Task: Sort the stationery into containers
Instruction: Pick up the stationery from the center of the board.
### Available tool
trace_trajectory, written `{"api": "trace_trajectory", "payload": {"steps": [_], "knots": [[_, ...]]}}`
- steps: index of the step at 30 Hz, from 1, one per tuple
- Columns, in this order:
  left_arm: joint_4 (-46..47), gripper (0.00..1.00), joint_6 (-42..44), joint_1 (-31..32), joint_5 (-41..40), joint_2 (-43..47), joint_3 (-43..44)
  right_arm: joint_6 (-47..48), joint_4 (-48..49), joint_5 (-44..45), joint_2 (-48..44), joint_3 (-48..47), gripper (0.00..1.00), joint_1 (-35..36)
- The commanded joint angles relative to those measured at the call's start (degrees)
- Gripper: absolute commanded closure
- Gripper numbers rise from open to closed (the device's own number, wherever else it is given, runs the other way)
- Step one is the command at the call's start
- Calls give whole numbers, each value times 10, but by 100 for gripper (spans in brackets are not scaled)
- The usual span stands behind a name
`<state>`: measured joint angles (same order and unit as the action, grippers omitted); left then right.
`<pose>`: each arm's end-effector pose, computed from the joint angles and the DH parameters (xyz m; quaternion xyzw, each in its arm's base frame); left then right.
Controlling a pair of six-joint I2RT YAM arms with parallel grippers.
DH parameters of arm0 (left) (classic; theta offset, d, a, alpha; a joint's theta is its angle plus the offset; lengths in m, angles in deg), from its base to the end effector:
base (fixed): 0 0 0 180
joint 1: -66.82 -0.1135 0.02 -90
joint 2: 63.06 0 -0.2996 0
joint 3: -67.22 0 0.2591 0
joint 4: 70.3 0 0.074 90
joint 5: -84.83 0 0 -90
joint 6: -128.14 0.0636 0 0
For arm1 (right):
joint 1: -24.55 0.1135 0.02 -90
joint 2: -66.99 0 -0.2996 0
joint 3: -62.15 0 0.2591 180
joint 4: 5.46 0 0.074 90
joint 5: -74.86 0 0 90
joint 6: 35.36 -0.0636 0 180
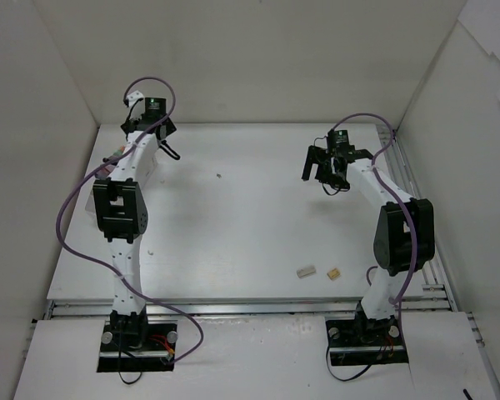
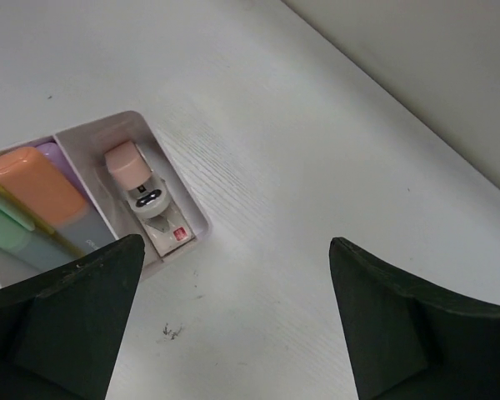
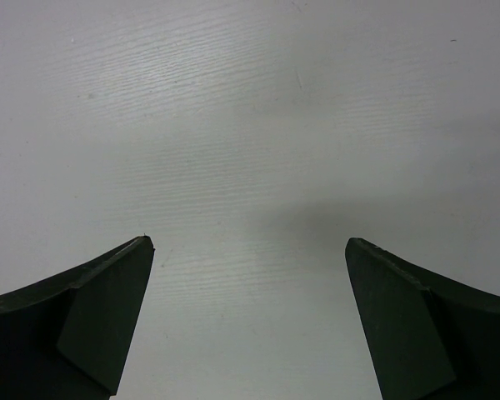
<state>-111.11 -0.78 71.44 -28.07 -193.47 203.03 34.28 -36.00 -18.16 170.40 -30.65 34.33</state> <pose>0.5803 -0.0221 0.2892 -0.3438 0.8054 -0.0029 0.4828 0.4406 0.0794 0.2667 0.0731 0.9073 0.1306 0.3929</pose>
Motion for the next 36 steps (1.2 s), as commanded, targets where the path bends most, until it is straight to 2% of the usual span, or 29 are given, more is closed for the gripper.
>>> {"api": "trace_trajectory", "payload": {"steps": [1, 3, 5, 11, 17, 25, 27, 30, 32, 33, 36], "knots": [[44, 10, 78, 14, 27, 92, 13, 6, 4, 8, -38, -9, 2, -3], [43, 4, 97, 14, 70, 110, -3, -1, 3, 17, -52, 9, 2, -2], [33, 0, 108, 14, 78, 121, -7, -5, 4, 20, -73, 39, 2, -3], [-56, 1, 74, 21, -21, 120, 21, -24, 4, 17, -116, 91, 2, -5], [-93, 1, 49, 21, -23, 118, 37, -38, 0, 28, -163, 142, 2, -6], [-108, 1, 50, 27, 18, 132, 19, -70, -23, 29, -223, 205, 2, -6], [-97, 1, 72, 42, 30, 140, 9, -82, -39, 28, -233, 215, 2, -6], [-59, 0, 152, 84, 68, 167, -33, -103, -60, 29, -255, 238, 2, -11], [-29, 1, 236, 114, 86, 193, -78, -117, -78, 20, -272, 257, 2, -13], [-19, 0, 264, 148, 107, 203, -96, -122, -86, 15, -277, 263, 2, -15], [17, 0, 345, 198, 189, 250, -178, -131, -103, -7, -303, 293, 2, -16]]}}
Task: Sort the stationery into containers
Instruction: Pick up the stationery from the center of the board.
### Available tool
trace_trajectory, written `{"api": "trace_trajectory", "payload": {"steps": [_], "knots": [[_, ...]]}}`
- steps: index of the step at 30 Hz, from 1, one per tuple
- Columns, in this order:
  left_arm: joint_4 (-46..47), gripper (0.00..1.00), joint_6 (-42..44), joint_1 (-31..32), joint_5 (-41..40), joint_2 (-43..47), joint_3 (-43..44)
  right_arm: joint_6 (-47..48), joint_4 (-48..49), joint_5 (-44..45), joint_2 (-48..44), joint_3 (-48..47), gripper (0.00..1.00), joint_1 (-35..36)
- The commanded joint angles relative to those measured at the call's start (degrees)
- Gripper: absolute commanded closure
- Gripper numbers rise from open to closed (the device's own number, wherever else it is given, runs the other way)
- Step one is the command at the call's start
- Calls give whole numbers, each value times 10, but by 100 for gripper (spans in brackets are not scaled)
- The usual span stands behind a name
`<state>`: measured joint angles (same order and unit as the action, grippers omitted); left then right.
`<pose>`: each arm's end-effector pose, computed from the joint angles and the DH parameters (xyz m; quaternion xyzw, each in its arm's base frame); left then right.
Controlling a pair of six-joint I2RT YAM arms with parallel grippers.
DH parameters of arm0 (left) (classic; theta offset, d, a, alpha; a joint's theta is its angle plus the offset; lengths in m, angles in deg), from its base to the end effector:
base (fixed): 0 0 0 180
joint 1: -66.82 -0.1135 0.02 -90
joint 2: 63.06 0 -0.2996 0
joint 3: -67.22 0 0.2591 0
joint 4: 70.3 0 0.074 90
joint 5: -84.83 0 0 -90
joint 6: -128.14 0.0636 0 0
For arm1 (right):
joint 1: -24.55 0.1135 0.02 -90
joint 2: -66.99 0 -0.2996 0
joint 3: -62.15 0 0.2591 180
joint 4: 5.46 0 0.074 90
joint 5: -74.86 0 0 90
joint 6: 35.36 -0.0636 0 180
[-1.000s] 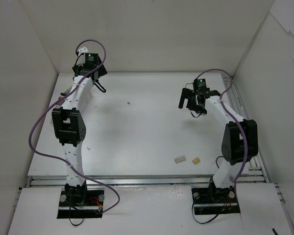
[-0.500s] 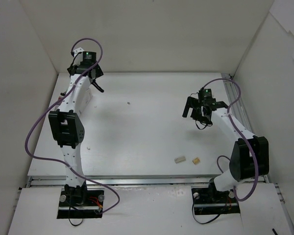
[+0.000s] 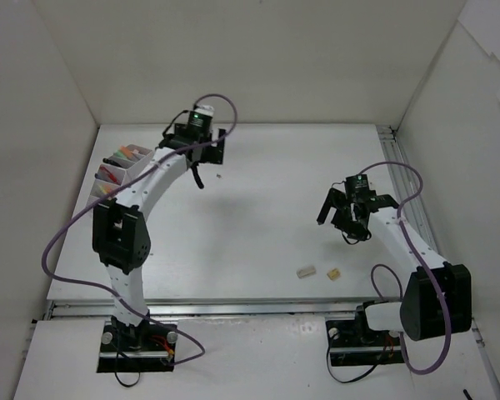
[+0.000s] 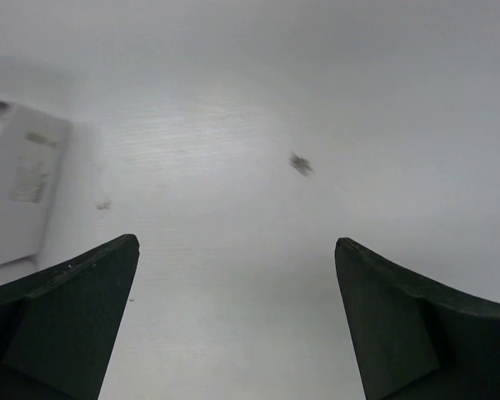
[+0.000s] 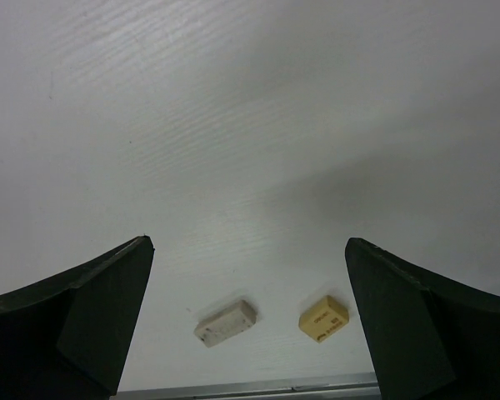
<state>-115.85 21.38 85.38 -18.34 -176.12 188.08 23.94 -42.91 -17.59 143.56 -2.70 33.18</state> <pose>0.4801 -0.1459 0.3411 -0.0365 0.8926 -0.0346 0.4480 0.2903 0.0468 0.2482 0.1720 0.9211 0.1362 0.3217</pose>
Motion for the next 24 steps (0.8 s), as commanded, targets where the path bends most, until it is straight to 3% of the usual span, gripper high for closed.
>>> {"api": "trace_trajectory", "payload": {"steps": [1, 6, 11, 15, 24], "knots": [[76, 0, 141, 89, 116, 105, -81, -33, -38, -13, -48, 31, 2, -4], [134, 0, 200, 164, 261, 163, -200, -61, -54, 23, -107, 73, 2, -11], [120, 0, 237, 260, 292, 161, -246, -78, -84, 1, -151, 99, 2, -49], [122, 0, 255, 331, 333, 128, -236, -94, -90, 38, -188, 109, 2, -79], [133, 3, 235, 433, 317, 44, -199, -109, -94, 73, -260, 88, 2, -121]]}}
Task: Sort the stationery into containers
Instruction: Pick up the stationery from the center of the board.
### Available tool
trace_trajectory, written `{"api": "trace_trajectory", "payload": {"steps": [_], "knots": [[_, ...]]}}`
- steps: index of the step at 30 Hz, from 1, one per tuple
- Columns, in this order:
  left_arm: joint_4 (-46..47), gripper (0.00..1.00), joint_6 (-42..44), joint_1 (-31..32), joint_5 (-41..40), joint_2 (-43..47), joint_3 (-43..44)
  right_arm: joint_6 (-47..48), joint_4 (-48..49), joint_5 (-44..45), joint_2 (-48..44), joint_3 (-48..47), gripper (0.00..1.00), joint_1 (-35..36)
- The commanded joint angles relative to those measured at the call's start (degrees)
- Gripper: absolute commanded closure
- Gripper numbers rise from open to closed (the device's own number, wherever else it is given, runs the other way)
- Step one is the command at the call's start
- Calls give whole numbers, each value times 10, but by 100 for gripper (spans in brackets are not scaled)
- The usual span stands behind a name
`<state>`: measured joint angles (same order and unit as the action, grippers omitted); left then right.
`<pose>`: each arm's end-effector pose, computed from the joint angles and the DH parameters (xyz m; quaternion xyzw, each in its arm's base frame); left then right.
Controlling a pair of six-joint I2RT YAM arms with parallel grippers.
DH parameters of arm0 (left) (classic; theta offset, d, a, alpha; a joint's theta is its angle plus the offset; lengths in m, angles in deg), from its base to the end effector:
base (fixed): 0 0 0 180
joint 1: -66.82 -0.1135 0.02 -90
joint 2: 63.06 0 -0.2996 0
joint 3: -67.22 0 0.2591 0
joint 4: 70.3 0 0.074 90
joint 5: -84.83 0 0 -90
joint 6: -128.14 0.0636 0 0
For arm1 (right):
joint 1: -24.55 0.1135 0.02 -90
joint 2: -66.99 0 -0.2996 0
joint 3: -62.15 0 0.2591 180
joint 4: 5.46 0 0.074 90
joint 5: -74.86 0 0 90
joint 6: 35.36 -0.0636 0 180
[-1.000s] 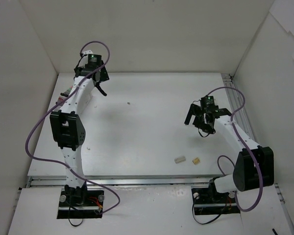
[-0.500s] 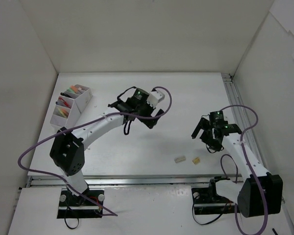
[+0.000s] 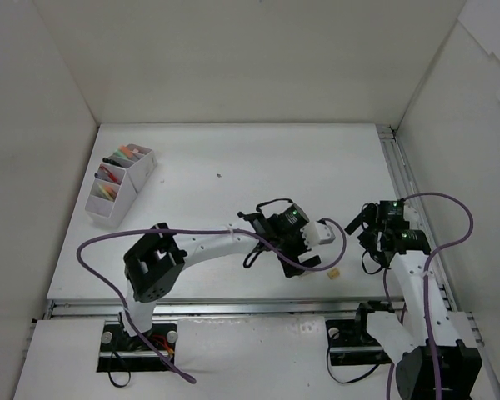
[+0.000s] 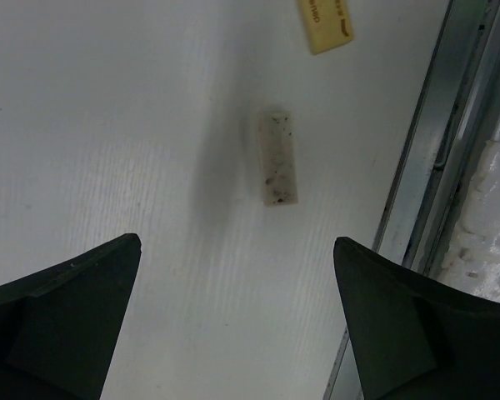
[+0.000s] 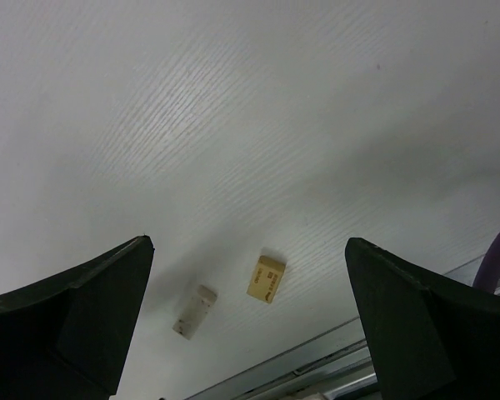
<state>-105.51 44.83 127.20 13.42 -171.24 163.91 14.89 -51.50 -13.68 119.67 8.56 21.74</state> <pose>0.2095 -0.4095 0.2488 0.5564 0.7317 -0.2984 0.2571 0.1942 -0.0112 0.2584 0.3400 0.8595 0.1097 0.3657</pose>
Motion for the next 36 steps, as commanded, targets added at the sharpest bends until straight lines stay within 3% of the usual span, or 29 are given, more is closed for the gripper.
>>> {"api": "trace_trajectory", "payload": {"steps": [1, 5, 14, 18, 24, 29, 36], "knots": [[29, 5, -2, 32, -7, -14, 55, -17, -8, 36, -27, -27, 2, -8], [40, 14, -5, 61, -104, -60, 78, -5, -8, 40, -53, -36, 2, -10], [60, 27, -22, 67, -123, -109, 85, 22, -14, 46, -87, -34, 2, -11], [54, 45, -27, 72, -136, -128, 90, 30, -13, 47, -85, -37, 2, -12], [50, 100, -25, 72, -138, -122, 91, 39, -13, 64, -87, -39, 2, -12], [36, 100, -55, 42, -211, -58, 59, 45, -11, 62, -80, -44, 2, -12], [-21, 100, -256, -96, -360, 114, -14, 91, 9, 59, -65, -61, 2, -13]]}}
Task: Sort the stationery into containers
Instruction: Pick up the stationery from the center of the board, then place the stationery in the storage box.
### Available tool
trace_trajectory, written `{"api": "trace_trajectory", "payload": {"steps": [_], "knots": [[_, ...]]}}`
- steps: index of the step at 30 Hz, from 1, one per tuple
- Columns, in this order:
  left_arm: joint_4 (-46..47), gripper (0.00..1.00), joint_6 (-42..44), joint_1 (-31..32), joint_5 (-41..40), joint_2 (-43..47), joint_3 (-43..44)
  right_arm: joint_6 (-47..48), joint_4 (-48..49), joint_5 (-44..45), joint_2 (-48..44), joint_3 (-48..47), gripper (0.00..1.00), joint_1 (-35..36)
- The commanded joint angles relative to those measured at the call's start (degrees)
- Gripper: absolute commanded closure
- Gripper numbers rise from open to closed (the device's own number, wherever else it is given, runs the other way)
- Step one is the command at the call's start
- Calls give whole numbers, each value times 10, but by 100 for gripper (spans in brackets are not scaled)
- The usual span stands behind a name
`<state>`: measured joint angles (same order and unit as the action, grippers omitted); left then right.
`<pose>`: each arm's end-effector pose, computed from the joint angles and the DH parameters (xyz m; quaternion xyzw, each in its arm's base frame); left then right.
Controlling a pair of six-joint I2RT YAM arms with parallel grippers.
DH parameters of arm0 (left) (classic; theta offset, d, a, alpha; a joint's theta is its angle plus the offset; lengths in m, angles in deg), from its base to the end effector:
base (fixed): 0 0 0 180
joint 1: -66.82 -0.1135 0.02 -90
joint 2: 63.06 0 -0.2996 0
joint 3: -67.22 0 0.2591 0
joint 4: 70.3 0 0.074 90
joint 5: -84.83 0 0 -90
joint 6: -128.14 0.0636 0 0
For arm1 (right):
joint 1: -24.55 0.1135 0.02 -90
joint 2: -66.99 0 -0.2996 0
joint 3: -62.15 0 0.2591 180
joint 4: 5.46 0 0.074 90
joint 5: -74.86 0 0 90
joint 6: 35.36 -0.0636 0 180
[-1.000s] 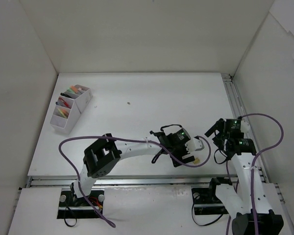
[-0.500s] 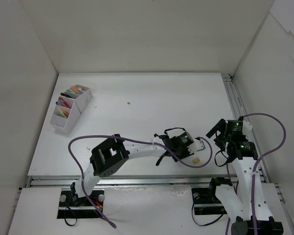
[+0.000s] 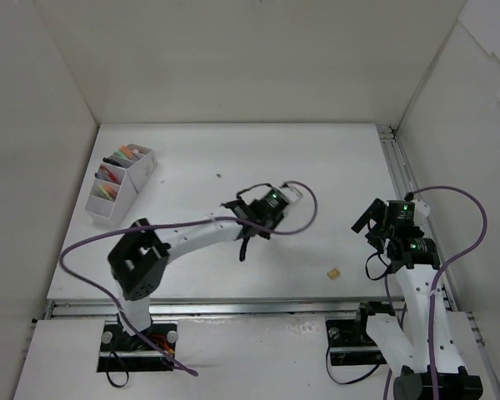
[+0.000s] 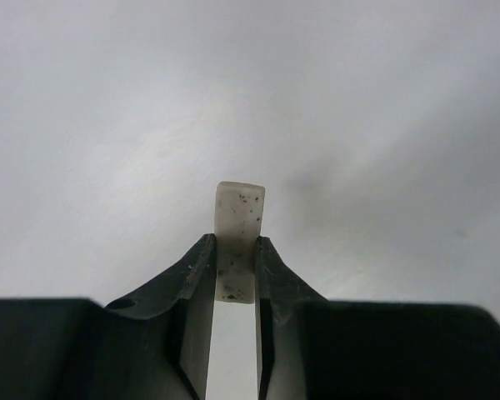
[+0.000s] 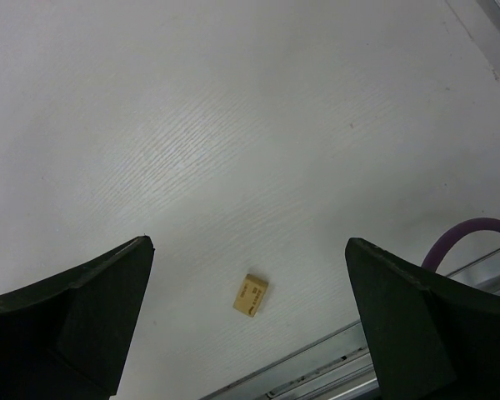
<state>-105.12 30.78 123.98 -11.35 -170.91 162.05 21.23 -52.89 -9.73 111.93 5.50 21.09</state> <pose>0.2532 -0.3797 0.2386 0.3747 0.8533 -0.1492 0.3306 0.1724 -0.0164 0.2975 0.3015 0.8365 0.0772 0.4510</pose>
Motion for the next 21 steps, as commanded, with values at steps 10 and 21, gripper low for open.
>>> {"api": "trace_trajectory", "payload": {"steps": [10, 21], "knots": [[-403, 100, -553, -405, -292, 258, -16, 36, 65, -9, 97, -57, 2, -6], [-277, 100, -537, -618, -263, 287, -65, 78, 82, -51, 177, -96, 2, -6]]}}
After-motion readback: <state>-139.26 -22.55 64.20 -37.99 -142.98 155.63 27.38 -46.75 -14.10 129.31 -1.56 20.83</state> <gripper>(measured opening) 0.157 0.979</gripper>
